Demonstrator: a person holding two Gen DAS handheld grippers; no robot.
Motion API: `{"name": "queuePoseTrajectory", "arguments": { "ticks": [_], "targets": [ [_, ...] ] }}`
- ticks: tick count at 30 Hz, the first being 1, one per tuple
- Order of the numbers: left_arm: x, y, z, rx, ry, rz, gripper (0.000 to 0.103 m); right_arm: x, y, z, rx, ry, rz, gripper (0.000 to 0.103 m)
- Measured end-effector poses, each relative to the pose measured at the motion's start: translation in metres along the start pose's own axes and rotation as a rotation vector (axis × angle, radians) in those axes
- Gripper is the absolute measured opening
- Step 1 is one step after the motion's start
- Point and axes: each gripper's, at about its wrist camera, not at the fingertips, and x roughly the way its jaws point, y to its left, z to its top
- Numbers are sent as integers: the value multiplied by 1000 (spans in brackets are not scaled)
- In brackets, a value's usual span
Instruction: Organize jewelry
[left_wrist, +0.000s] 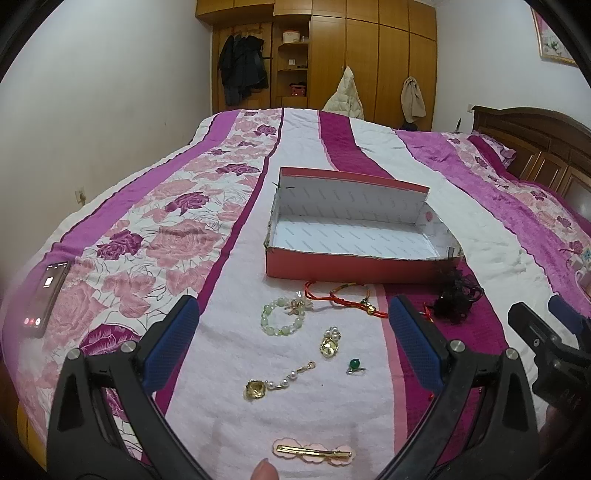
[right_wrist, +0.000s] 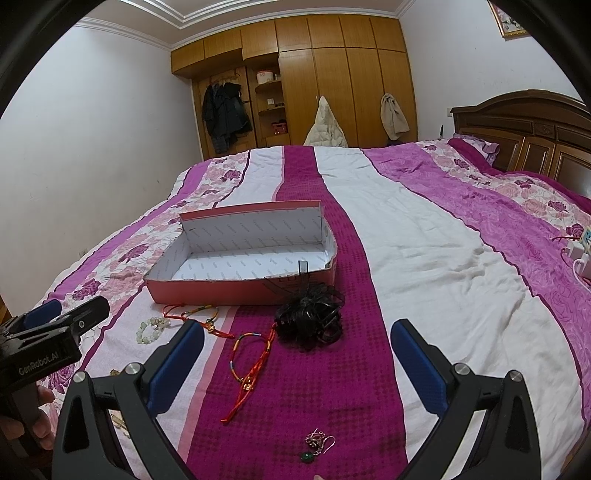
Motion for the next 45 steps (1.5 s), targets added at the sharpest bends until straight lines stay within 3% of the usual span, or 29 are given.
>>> {"name": "queuePoseTrajectory", "arguments": {
  "ticks": [17,34,45],
  "targets": [
    [38,10,5,-9,69,7,96,32,-7,11,6,51,-21,103],
    [107,25,-14,-31,277,-23,95,99,-16,6,-11,200,-19,103],
    [134,25,-27,-13,340,13,93,141,-19,0,-13,288,-13,99]
  ]
}}
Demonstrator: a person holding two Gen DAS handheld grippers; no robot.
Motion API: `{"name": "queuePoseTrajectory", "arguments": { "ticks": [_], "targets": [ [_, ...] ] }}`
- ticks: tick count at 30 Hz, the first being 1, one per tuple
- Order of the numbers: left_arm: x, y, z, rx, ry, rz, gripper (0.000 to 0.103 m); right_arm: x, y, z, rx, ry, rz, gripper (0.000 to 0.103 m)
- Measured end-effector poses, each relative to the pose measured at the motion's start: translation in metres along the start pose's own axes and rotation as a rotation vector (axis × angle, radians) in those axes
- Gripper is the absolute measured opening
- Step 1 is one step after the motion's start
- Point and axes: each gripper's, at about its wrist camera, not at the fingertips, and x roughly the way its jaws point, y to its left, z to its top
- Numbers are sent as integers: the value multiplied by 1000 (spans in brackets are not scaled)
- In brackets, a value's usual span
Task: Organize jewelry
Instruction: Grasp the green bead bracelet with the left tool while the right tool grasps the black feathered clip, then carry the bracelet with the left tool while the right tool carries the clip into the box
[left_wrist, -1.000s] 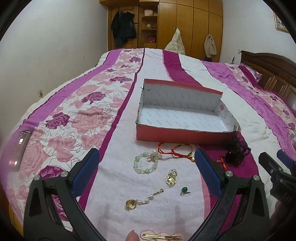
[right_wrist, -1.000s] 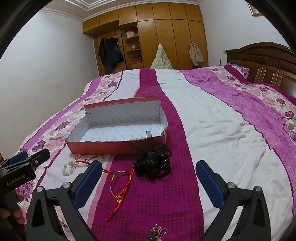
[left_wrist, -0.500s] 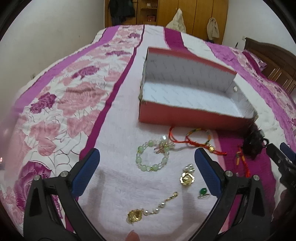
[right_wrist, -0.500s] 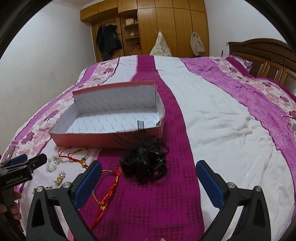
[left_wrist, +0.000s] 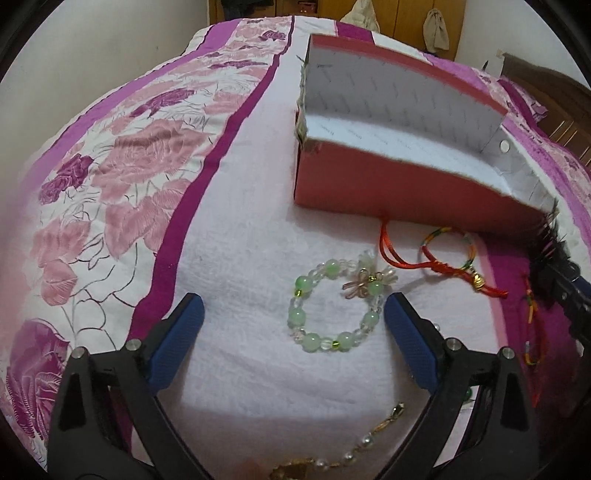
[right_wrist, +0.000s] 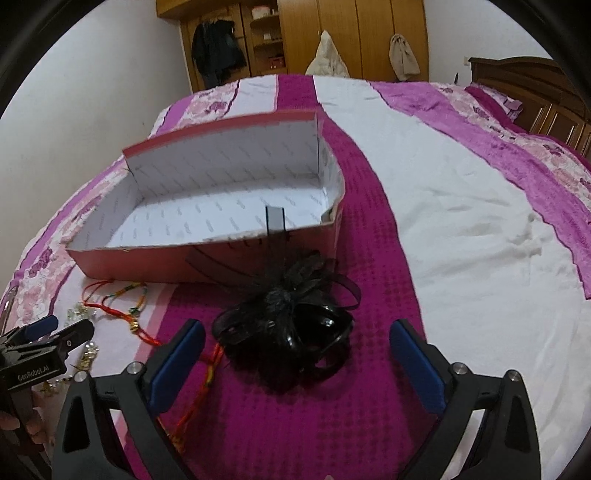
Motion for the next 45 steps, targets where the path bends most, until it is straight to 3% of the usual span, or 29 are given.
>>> {"name": "queuePoseTrajectory", "arguments": {
  "ticks": [3,10,14,16,19,21,25,35,45],
  "targets": [
    [1,-4,-2,11,2,18,95,10,0,-1,1,32,3,94],
    [2,-1,0,7,13,12,96,20,-8,-5,35,68,38,94],
    [0,3,4,21,19,-5,92,20,-7,-4,30,75,34,90],
    [-3,5,4,23,10,-19,79,17,-8,-4,32,67,25,75],
    [-9,6,3,40,0,-33,59,14,-11,-2,46,60,36,74],
    [-10,3,3,52,9,-30,55,13,-10,0,53,55,45,74],
    [-16,1,2,65,-1,-63,31,5,-7,-1,53,39,53,74],
    [-32,17,-5,37,-45,-126,24,-35,2,-5,12,-29,51,74],
    [-74,22,-7,27,-151,-153,23,-60,10,-7,1,-71,57,74]
  ]
}}
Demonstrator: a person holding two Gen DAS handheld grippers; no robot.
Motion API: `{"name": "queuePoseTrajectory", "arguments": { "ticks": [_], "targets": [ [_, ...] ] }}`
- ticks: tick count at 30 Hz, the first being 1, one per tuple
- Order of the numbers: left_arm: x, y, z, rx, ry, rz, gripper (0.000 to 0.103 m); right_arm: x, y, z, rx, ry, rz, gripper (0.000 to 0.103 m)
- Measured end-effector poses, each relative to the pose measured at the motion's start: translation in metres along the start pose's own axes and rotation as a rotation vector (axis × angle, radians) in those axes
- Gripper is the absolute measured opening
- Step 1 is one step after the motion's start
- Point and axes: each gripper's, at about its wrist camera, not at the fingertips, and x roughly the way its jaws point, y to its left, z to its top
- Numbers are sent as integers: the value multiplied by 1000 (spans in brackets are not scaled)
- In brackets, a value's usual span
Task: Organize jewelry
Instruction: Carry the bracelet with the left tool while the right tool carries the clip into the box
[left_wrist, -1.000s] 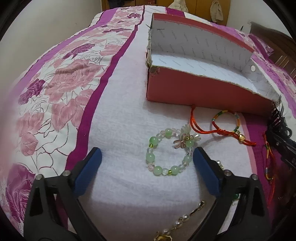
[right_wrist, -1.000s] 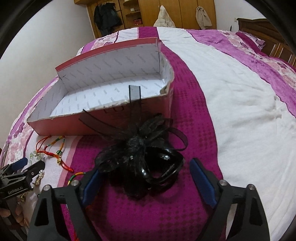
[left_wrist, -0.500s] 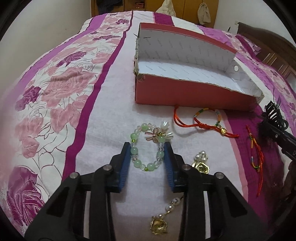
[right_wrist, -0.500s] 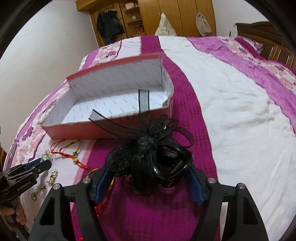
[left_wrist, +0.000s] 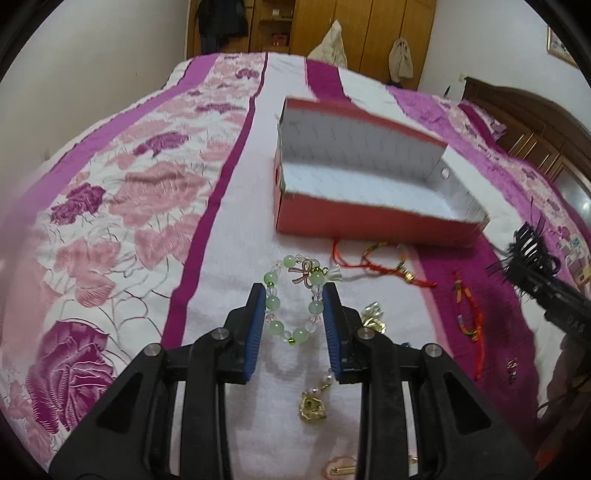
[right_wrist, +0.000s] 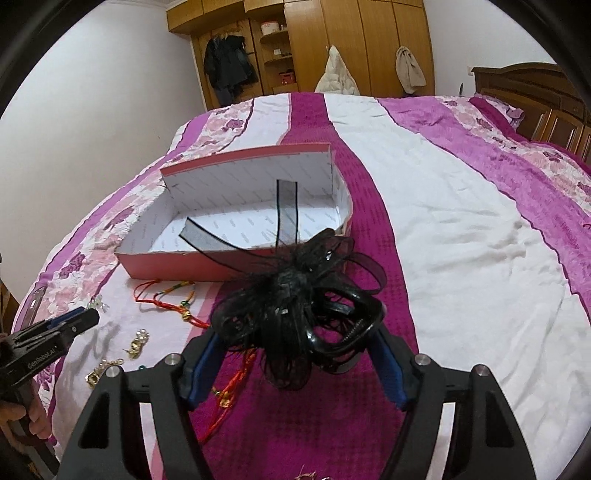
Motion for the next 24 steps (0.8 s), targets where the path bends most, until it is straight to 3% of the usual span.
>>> {"name": "queuePoseTrajectory", "arguments": {
  "ticks": [12,24],
  "targets": [
    [-30,-11,29,-3,-108,-42,23,-25,15,14,-31,-72,15,74],
    [-12,-30,81,30,-187,-39,23,-23,28,62,-89,-147,34,74]
  ]
}}
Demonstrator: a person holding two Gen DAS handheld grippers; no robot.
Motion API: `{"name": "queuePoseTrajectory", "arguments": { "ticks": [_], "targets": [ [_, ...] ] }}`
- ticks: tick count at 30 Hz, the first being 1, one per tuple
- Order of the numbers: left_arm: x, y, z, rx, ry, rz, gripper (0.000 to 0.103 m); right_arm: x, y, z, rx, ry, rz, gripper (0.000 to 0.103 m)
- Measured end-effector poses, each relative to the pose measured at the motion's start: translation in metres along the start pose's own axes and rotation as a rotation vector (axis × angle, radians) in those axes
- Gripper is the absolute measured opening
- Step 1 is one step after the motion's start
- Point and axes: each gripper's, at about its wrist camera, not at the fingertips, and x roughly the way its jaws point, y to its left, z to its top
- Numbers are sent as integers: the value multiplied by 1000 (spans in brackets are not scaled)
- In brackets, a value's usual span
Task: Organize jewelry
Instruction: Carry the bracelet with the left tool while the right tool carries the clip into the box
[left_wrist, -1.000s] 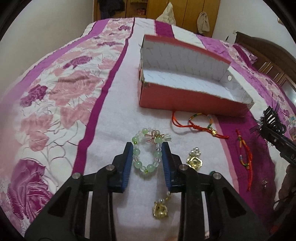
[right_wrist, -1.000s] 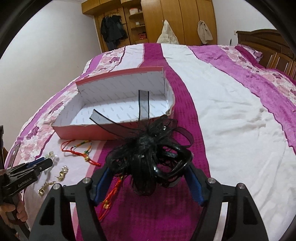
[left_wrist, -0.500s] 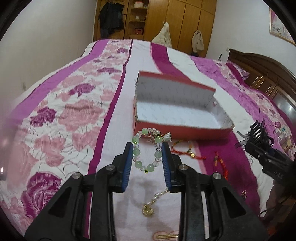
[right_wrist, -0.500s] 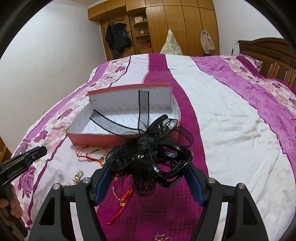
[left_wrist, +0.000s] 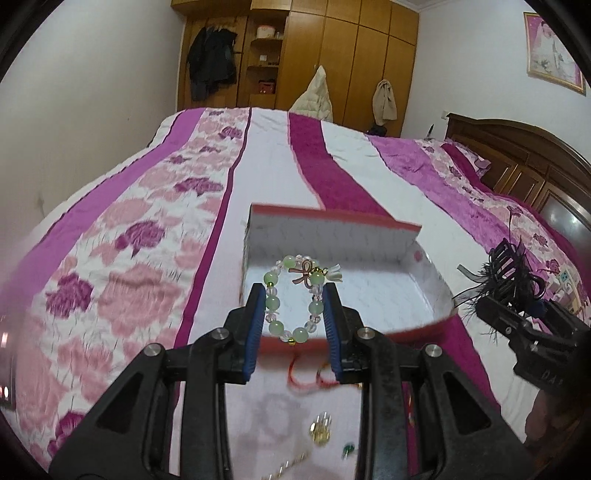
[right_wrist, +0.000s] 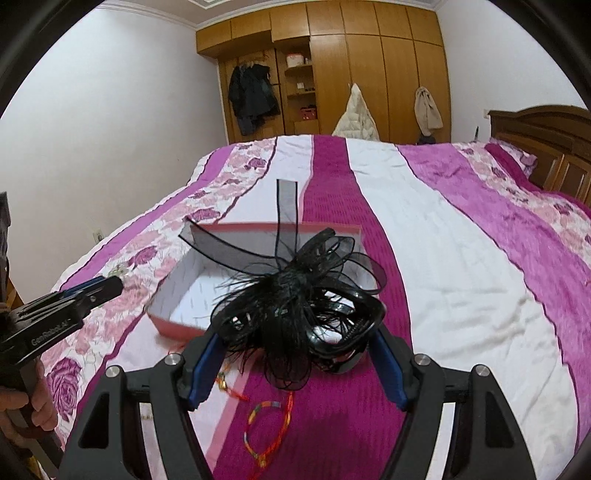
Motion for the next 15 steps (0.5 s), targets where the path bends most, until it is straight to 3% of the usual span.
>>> {"name": "queuePoseTrajectory", "arguments": {
  "ticks": [9,15],
  "targets": [
    [34,-8,28,8,-33,9,23,36,-2,33,7,-42,-3,74],
    [65,-14,37,17,6,15,23,69,-6,45,-8,-16,-32,74]
  ]
}}
